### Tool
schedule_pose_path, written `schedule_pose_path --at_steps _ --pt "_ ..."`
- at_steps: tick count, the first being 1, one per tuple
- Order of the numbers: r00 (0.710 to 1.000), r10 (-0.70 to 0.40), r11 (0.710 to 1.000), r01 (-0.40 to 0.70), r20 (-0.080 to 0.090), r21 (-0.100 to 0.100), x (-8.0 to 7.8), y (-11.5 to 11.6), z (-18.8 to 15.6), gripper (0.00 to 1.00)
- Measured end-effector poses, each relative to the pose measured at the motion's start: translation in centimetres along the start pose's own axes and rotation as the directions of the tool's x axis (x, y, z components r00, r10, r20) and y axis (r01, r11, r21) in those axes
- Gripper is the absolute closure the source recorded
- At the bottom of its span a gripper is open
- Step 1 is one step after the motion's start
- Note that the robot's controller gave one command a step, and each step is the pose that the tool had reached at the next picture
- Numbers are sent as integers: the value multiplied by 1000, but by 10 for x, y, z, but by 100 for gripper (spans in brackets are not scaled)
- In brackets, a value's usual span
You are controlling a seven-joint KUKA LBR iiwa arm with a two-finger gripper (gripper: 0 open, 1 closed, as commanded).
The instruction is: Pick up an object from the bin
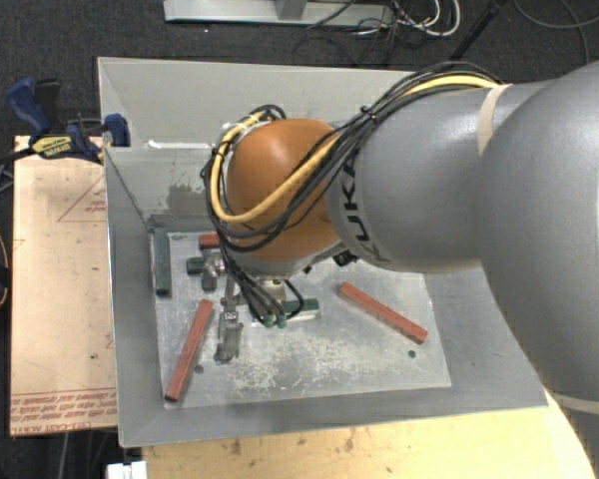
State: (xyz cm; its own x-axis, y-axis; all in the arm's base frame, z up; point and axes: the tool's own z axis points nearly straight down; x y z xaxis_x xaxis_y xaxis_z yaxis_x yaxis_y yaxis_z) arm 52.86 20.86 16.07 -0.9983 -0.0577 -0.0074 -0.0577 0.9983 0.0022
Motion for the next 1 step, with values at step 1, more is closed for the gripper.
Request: schedule_pose_path --at_steps 1 --pt "978 -210 978 210 -5 -1 -4 1 45 0"
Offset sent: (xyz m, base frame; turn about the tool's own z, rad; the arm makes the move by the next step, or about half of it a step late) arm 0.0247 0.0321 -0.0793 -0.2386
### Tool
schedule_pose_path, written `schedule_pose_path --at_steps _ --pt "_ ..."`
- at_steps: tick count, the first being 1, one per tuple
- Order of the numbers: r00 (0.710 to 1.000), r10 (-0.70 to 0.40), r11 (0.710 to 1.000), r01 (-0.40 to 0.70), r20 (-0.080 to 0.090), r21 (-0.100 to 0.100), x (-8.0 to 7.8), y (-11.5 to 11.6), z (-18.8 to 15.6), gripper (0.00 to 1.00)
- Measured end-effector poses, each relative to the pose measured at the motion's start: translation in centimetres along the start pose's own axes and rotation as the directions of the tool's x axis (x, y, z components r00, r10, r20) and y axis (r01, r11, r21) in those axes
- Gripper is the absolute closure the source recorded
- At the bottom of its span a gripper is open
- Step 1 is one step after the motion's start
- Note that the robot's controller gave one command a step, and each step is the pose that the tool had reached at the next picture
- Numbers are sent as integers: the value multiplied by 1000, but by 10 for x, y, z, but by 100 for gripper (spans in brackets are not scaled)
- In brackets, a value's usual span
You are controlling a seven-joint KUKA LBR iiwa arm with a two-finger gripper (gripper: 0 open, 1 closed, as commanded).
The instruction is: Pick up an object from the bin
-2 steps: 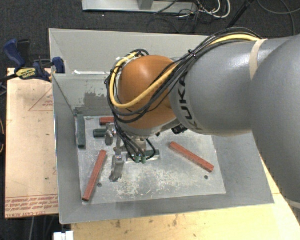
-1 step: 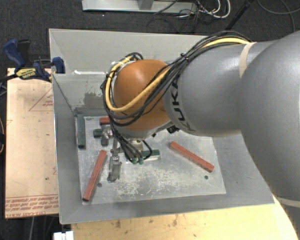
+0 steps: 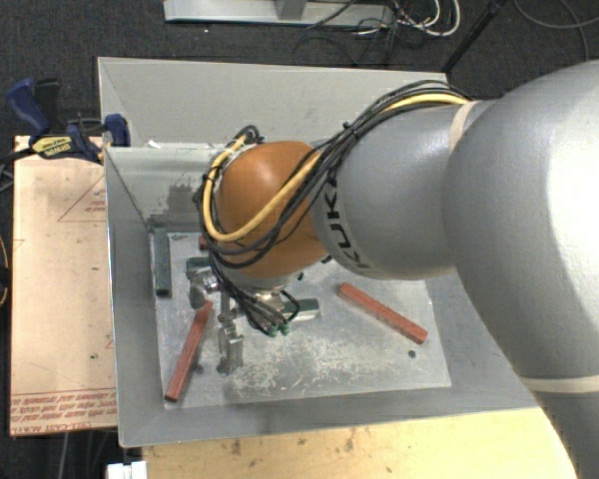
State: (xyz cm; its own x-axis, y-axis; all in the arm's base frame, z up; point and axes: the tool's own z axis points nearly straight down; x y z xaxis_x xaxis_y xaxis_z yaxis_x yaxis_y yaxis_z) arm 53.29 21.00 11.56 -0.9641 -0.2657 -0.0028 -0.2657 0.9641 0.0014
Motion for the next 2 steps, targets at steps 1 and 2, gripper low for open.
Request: schedule_pose_path --at_steps 1,2 --pt "993 -120 993 120 -2 0 -14 10 22 0" --pt "951 -310 951 310 0 0 36 28 45 100"
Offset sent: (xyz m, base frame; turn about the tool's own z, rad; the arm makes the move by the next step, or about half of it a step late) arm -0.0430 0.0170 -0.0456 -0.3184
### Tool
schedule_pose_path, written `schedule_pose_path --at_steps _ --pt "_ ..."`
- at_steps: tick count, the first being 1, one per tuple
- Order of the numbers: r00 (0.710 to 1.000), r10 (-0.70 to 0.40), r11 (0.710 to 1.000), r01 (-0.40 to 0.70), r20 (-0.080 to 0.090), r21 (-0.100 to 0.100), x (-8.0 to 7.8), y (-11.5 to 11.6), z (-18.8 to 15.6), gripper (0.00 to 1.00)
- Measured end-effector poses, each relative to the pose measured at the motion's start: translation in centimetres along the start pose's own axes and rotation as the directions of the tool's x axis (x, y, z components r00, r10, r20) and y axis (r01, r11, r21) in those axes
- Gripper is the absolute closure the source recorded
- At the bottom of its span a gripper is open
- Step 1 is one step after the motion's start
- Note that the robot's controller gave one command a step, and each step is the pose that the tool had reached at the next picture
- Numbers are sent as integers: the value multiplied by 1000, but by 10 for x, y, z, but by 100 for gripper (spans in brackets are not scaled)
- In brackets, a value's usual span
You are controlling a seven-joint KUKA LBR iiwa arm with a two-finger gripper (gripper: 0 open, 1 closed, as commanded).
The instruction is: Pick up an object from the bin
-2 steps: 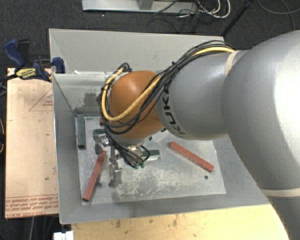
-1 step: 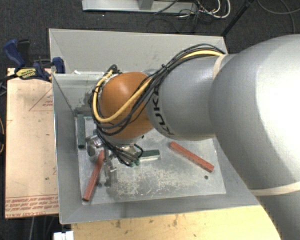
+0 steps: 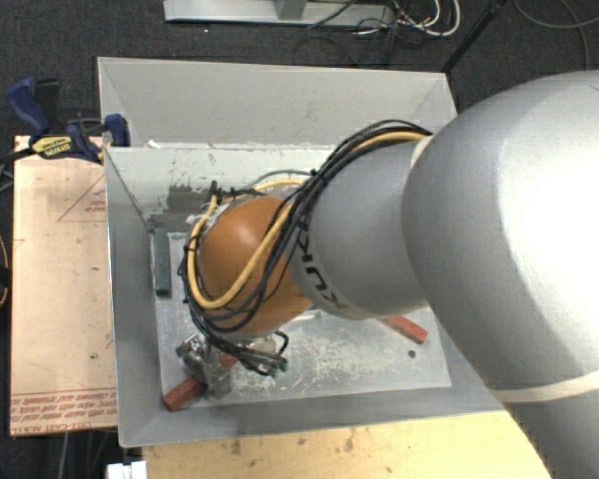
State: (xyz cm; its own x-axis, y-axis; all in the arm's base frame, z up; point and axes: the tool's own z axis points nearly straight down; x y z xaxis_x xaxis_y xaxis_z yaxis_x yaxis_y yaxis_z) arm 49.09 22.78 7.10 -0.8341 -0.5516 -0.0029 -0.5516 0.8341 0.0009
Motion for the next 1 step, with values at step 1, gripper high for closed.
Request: schedule_pose_path --at_steps 1 --pt "1000 0 1000 0 0 0 0 0 0 100"
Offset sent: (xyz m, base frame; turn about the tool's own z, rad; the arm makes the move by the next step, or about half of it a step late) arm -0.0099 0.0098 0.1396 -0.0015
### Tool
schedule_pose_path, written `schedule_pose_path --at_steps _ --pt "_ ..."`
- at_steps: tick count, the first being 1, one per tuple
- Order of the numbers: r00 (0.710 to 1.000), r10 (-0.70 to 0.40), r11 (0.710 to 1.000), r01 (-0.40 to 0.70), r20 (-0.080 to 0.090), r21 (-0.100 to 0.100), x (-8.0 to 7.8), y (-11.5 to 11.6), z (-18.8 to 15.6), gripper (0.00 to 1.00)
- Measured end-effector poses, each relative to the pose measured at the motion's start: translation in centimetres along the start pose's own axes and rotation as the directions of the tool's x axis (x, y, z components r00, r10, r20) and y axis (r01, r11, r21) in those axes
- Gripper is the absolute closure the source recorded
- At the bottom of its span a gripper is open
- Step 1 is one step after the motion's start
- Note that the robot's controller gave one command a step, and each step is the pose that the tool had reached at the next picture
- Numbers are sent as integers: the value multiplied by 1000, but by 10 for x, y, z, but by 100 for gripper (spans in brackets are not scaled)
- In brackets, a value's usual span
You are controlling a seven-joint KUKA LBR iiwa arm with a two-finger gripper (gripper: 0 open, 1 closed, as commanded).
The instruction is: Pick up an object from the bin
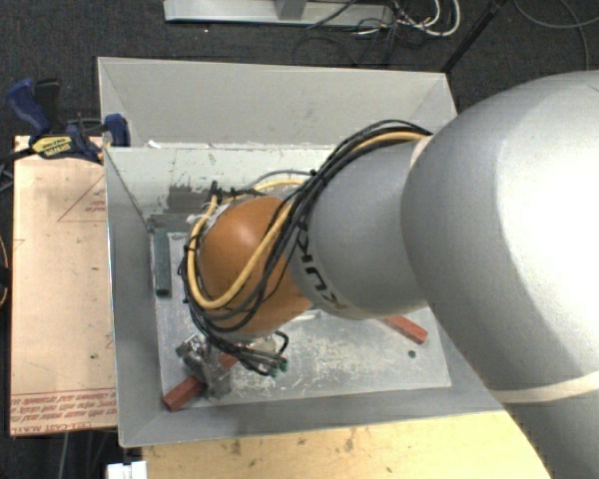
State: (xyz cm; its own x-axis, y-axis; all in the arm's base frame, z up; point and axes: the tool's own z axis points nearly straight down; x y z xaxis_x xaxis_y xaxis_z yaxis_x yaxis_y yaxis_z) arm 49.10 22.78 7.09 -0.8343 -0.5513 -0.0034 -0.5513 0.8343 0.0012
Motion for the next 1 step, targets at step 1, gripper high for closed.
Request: schedule_pose_path --at_steps 1 --pt "1000 1 1000 -1 0 0 1 14 -140 100"
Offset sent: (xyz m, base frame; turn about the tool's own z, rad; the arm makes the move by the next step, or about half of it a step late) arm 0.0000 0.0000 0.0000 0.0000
